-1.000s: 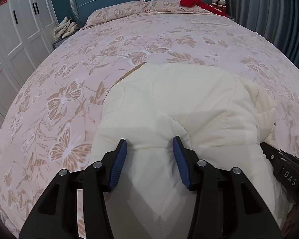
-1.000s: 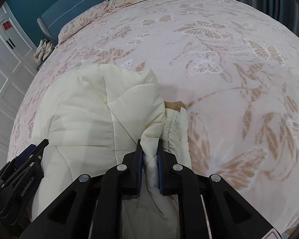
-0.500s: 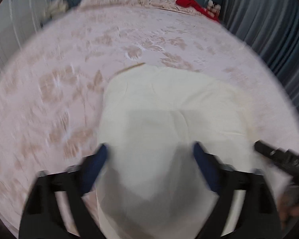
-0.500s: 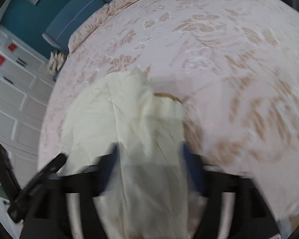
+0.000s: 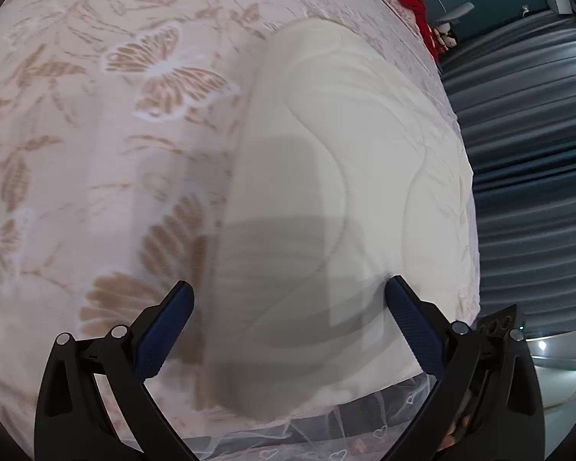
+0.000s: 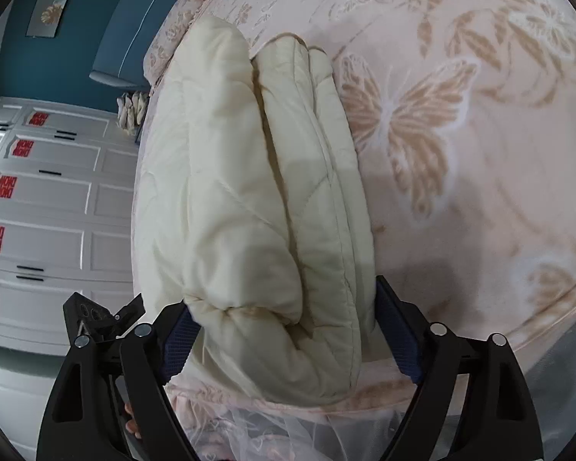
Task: Fold large clothes
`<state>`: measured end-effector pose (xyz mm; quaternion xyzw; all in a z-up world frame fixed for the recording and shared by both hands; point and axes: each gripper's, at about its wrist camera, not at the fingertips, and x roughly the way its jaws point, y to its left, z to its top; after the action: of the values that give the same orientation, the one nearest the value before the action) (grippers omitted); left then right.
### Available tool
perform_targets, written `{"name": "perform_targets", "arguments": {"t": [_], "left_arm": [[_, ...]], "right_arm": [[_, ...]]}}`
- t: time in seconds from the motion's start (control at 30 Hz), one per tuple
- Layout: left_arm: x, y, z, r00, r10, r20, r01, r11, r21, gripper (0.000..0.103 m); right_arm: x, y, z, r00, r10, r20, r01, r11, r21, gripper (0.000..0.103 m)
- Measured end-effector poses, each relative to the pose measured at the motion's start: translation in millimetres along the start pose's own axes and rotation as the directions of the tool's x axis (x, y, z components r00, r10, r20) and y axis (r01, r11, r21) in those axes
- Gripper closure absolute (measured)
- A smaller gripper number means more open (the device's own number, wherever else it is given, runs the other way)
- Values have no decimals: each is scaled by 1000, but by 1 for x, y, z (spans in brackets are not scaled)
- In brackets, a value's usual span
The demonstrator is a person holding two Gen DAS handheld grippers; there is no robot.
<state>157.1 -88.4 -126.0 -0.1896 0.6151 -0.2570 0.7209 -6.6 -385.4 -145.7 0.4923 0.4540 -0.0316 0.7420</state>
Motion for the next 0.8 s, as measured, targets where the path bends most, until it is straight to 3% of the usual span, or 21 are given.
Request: {"name": "perform_targets", "arguments": {"t": [0.3, 0.33, 0.5, 0.6, 0.8], "left_arm": [[7, -31, -9, 996, 87, 26, -89, 991, 98, 5], [5, -36, -11, 994, 105, 36, -108, 987, 118, 7], [-10, -67, -16, 978, 182, 98, -201, 947, 248, 27], [-25, -86, -15, 968, 201, 150, -239, 919, 313, 38], [-63, -113, -15, 960, 148, 236, -232, 892, 387, 52]], "right_arm": [[3, 2, 1, 1000, -2, 12, 2, 1000, 0, 20], [3, 5, 3, 1000, -3, 9, 3, 1000, -9, 23], [-7, 34, 3, 998, -45, 50, 51, 991, -123, 59], [-17, 55, 3, 993, -79, 89, 96, 974, -205, 69], [-43, 95, 2, 976, -107, 191, 164, 935, -315, 76]]}}
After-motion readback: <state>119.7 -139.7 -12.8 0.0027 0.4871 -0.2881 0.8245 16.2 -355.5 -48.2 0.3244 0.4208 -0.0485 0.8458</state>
